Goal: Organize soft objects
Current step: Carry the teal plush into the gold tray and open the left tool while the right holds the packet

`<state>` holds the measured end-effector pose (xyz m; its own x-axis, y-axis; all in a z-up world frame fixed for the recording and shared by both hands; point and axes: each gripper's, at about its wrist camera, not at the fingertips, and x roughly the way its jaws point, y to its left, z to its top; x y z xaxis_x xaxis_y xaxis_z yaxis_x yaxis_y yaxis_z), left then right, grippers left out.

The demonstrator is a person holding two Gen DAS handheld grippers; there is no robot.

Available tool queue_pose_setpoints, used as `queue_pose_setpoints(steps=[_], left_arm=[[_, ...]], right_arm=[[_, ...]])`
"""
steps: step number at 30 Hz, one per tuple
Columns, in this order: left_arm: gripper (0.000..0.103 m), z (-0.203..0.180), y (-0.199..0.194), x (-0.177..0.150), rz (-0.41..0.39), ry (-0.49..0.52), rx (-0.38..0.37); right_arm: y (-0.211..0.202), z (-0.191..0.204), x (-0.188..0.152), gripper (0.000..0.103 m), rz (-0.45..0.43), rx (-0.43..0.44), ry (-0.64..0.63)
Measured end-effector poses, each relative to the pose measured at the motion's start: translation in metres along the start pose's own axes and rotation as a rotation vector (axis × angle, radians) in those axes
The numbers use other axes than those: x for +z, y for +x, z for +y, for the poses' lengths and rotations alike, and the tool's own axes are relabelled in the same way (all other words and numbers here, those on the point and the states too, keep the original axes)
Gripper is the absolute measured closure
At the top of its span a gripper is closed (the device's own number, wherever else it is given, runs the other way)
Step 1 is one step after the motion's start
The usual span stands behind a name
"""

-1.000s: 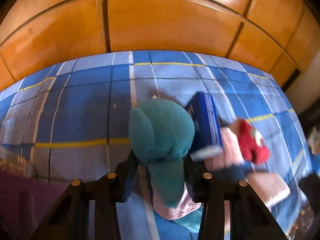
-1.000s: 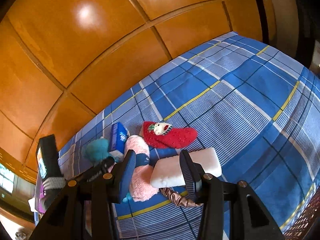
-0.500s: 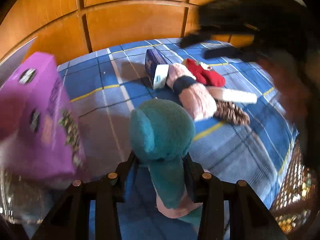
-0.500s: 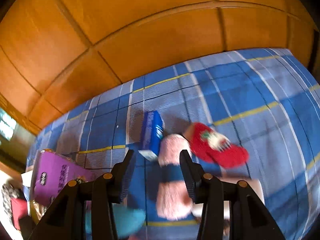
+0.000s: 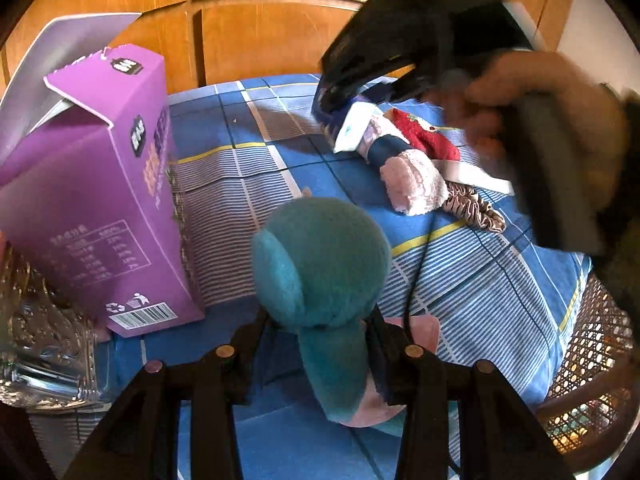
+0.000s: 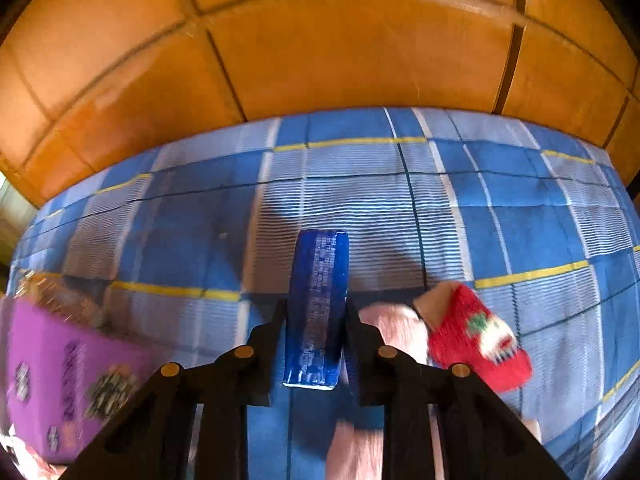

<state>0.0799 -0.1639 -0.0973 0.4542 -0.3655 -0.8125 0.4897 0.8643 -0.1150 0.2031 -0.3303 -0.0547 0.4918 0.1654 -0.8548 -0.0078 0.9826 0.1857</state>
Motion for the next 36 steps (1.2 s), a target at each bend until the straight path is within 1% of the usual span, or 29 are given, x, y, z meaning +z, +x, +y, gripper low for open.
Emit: queue_pose_setpoints(steps=[3,6,9,11,13,15,20,22,25,29,32,34,36], left_arm=[[0.061,0.001,0.0,-0.001,-0.003,-0.005,-0.005],[0.061,0.003,-0.002,0.0,-0.002,-0.016,-0.013],[0.062,-0.003,-0.01,0.002,-0.014,-0.005,-0.011],[0.062,-0.005,-0.019,0.004,-0.033,0.015,-0.002],[0.062,-0.008,-0.025,0.005,-0.044,0.027,0.002],[0.063,-0.01,-0.033,0.007,-0.056,0.039,0.014],[0.063,-0.014,-0.048,0.019,-0.087,0.044,0.015],[0.063,-0.016,-0.054,0.03,-0.106,0.05,0.009],[0.063,-0.022,-0.063,0.056,-0.136,0.064,-0.005],[0.063,-0.022,-0.071,0.105,-0.168,0.047,-0.02],[0.063,-0.002,-0.08,0.145,-0.211,-0.025,-0.002],[0.063,0.022,-0.093,0.166,-0.256,-0.078,0.033],[0.063,0.053,-0.112,0.179,-0.309,-0.129,0.093]], right_arm=[[-0.024,0.003,-0.023,0.079,0.027,0.068,-0.024],[-0.035,0.003,-0.052,0.079,0.084,0.102,-0.022],[-0.032,0.001,-0.087,0.079,0.145,0.092,-0.02],[-0.028,-0.002,-0.101,0.079,0.165,0.076,-0.012],[-0.031,-0.011,-0.106,0.08,0.158,0.097,0.05],[-0.032,-0.016,-0.108,0.079,0.151,0.083,0.075],[-0.032,-0.027,-0.108,0.079,0.156,0.118,0.133],[-0.033,-0.027,-0.108,0.079,0.154,0.114,0.126],[-0.034,-0.023,-0.109,0.079,0.149,0.101,0.106],[-0.033,-0.02,-0.107,0.079,0.146,0.094,0.095],[-0.031,-0.018,-0.107,0.079,0.145,0.087,0.087],[-0.029,-0.016,-0.106,0.079,0.151,0.081,0.079],[-0.025,-0.012,-0.106,0.079,0.166,0.069,0.065]])
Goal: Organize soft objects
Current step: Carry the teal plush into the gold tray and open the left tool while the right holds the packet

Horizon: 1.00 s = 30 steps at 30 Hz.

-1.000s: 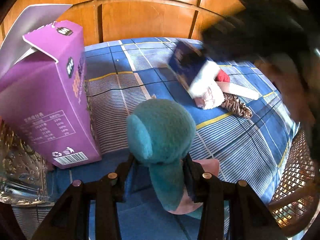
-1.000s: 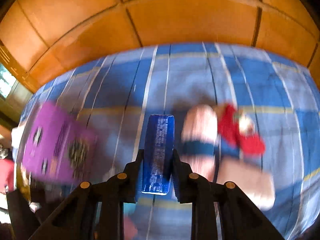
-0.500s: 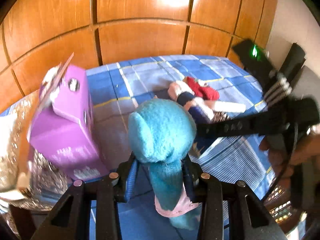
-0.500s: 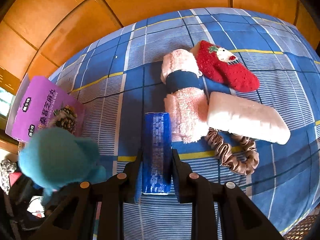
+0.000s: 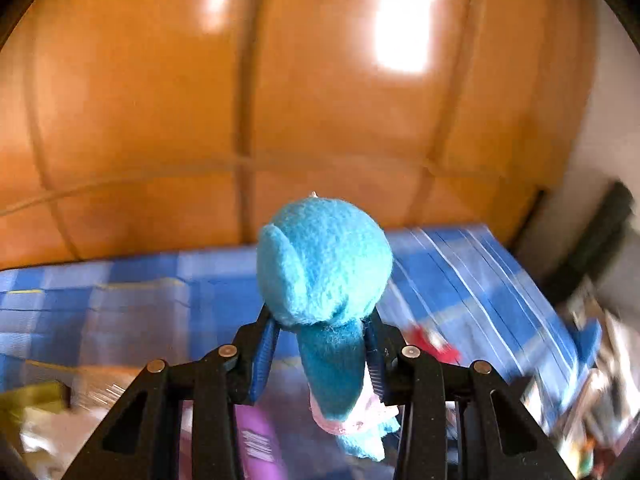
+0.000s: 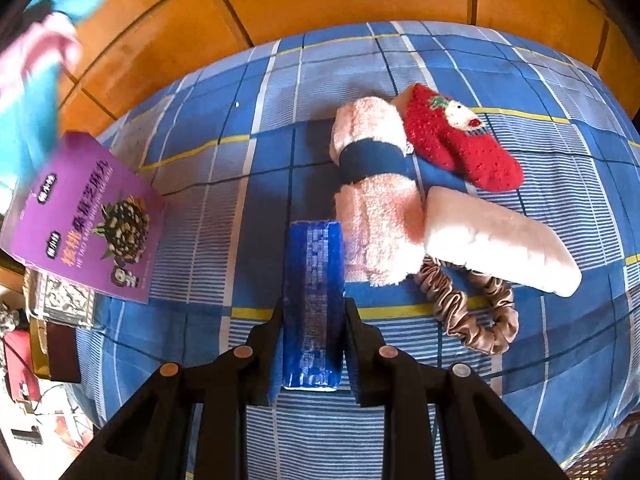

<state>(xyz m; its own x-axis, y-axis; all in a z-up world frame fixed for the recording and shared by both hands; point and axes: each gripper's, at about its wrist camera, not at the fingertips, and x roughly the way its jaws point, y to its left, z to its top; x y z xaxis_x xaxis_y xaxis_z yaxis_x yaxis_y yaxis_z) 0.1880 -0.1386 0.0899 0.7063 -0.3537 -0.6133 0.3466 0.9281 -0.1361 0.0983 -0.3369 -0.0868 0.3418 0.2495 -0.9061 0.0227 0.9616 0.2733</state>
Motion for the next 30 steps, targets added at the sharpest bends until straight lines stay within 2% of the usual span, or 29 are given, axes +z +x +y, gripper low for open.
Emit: queue_pose_setpoints(steps=[3,7,10,15,22,27,29,30], left_arm=[[0.063,0.052,-0.022,0.015,-0.067,-0.057,0.108],[0.063,0.124,-0.059,-0.002,-0.111,-0.153,0.229],[0.063,0.169,-0.088,-0.037,-0.115,-0.218,0.296],[0.063,0.232,-0.127,-0.125,-0.049,-0.38,0.365],[0.059,0.285,-0.16,-0.215,0.027,-0.524,0.497],[0.046,0.311,-0.171,-0.248,0.055,-0.581,0.538],[0.033,0.315,-0.176,-0.254,0.051,-0.584,0.552],[0.03,0.316,-0.178,-0.256,0.047,-0.583,0.571]], right_arm=[[0.006,0.007,0.0,0.079,0.02,-0.024,-0.021],[0.011,0.01,-0.001,0.079,0.025,-0.036,-0.032],[0.012,0.013,-0.002,0.079,0.027,-0.044,-0.037],[0.017,0.021,-0.004,0.079,0.019,-0.083,-0.066],[0.02,0.038,-0.007,0.079,-0.021,-0.155,-0.123],[0.02,0.042,-0.008,0.079,-0.043,-0.18,-0.133],[0.018,0.041,-0.008,0.079,-0.05,-0.184,-0.132],[0.018,0.041,-0.009,0.079,-0.052,-0.187,-0.129]])
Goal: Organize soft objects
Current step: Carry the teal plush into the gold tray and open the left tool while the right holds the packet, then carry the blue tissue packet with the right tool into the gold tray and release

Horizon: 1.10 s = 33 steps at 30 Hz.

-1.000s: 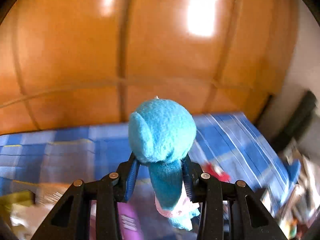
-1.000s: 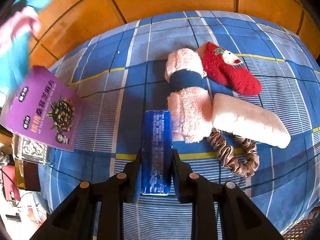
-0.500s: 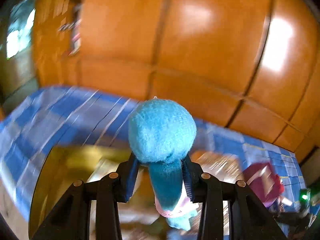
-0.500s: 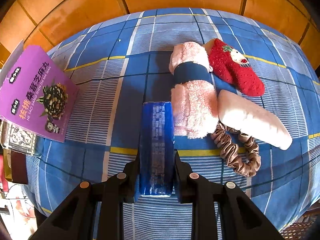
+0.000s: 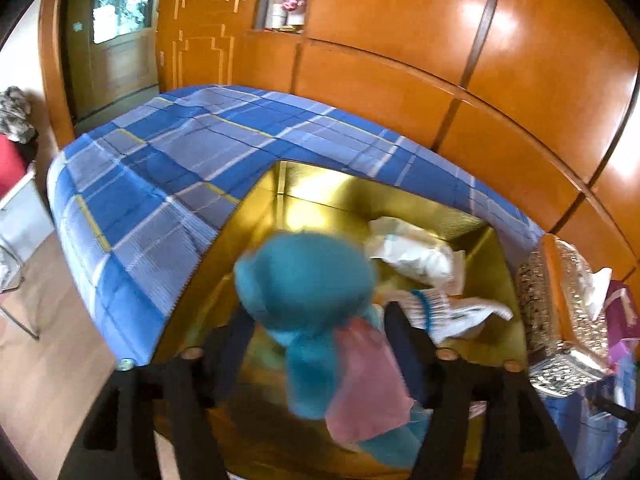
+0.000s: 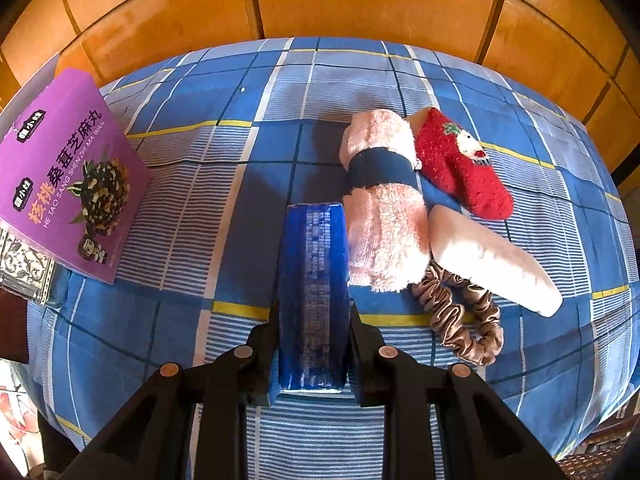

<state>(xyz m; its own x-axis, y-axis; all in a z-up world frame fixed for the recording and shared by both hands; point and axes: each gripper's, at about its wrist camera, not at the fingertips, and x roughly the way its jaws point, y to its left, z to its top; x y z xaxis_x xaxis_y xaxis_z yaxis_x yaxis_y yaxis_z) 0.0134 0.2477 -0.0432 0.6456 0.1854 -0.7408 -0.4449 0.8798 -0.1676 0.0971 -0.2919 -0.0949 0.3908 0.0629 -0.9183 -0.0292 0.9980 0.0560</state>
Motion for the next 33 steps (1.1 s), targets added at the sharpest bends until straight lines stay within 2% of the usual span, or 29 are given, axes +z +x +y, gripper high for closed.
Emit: queue_pose_setpoints(steps=[2,3,7,12,18,24,27,29,33], left_arm=[[0.02,0.006,-0.002,0.001,-0.024,-0.009,0.021],[0.019,0.009,-0.005,0.001,-0.042,-0.018,0.035],[0.018,0.014,-0.019,0.007,-0.086,-0.03,0.039],[0.018,-0.002,-0.037,0.0,-0.111,0.035,-0.012],[0.017,-0.037,-0.045,-0.015,-0.092,0.152,-0.092],[0.017,-0.058,-0.049,-0.026,-0.074,0.206,-0.149],[0.017,-0.059,-0.051,-0.029,-0.074,0.219,-0.151],[0.017,-0.058,-0.052,-0.029,-0.075,0.22,-0.15],[0.017,-0.048,-0.051,-0.028,-0.075,0.2,-0.137]], right_arm=[[-0.001,-0.001,0.0,0.079,-0.005,-0.004,0.008],[-0.003,-0.003,-0.001,0.079,-0.01,-0.005,0.012],[-0.015,-0.006,-0.005,0.079,-0.047,0.02,0.044],[-0.028,-0.007,0.003,0.079,-0.063,0.013,0.061],[-0.047,-0.006,0.047,0.079,-0.105,-0.006,0.073],[-0.071,0.021,0.116,0.079,-0.179,-0.015,0.058],[-0.095,0.056,0.146,0.079,-0.253,0.036,0.006],[-0.114,0.091,0.157,0.079,-0.305,0.103,-0.072],[-0.141,0.166,0.145,0.079,-0.347,0.3,-0.279]])
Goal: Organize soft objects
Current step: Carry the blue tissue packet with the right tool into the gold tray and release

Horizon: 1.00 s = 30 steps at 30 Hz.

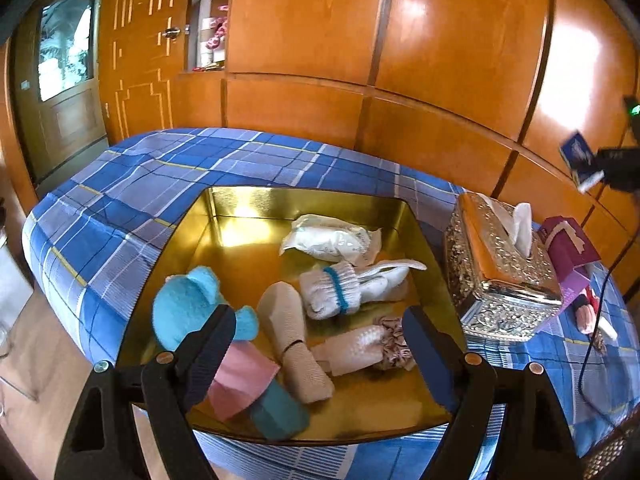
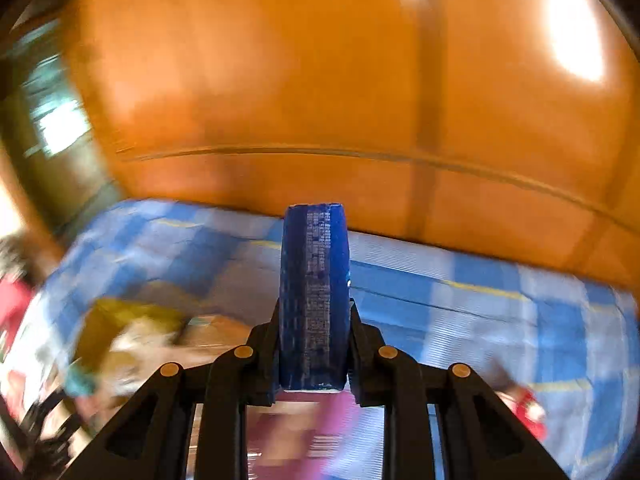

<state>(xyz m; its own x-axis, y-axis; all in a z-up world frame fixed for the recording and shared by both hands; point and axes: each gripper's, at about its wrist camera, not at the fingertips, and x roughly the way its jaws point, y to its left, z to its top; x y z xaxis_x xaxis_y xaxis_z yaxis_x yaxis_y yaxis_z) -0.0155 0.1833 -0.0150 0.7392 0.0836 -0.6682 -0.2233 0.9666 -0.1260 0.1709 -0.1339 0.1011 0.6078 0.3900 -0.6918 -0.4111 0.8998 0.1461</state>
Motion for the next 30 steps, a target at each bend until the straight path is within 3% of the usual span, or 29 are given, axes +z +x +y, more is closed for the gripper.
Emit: queue_pose_setpoints(steps=[3,7,15,20,24,30], left_arm=[[0.017,0.009,0.0,0.0,0.0,-0.021,0.017],[0.017,0.023,0.002,0.002,-0.003,-0.053,0.047],[0.011,0.054,-0.003,0.007,-0.036,-0.144,0.132],[0.011,0.059,-0.003,0.006,-0.036,-0.158,0.135],[0.011,0.06,0.0,0.005,-0.028,-0.164,0.135],[0.011,0.062,0.002,0.004,-0.027,-0.171,0.132]], right_arm=[[-0.001,0.054,-0.016,0.079,0.013,0.136,-0.126],[0.007,0.112,-0.051,0.079,0.085,0.242,-0.257],[0.056,0.199,-0.105,0.079,0.231,0.337,-0.401],[0.092,0.222,-0.113,0.076,0.261,0.315,-0.395],[0.109,0.221,-0.114,0.056,0.298,0.317,-0.327],[0.093,0.209,-0.115,0.057,0.259,0.303,-0.318]])
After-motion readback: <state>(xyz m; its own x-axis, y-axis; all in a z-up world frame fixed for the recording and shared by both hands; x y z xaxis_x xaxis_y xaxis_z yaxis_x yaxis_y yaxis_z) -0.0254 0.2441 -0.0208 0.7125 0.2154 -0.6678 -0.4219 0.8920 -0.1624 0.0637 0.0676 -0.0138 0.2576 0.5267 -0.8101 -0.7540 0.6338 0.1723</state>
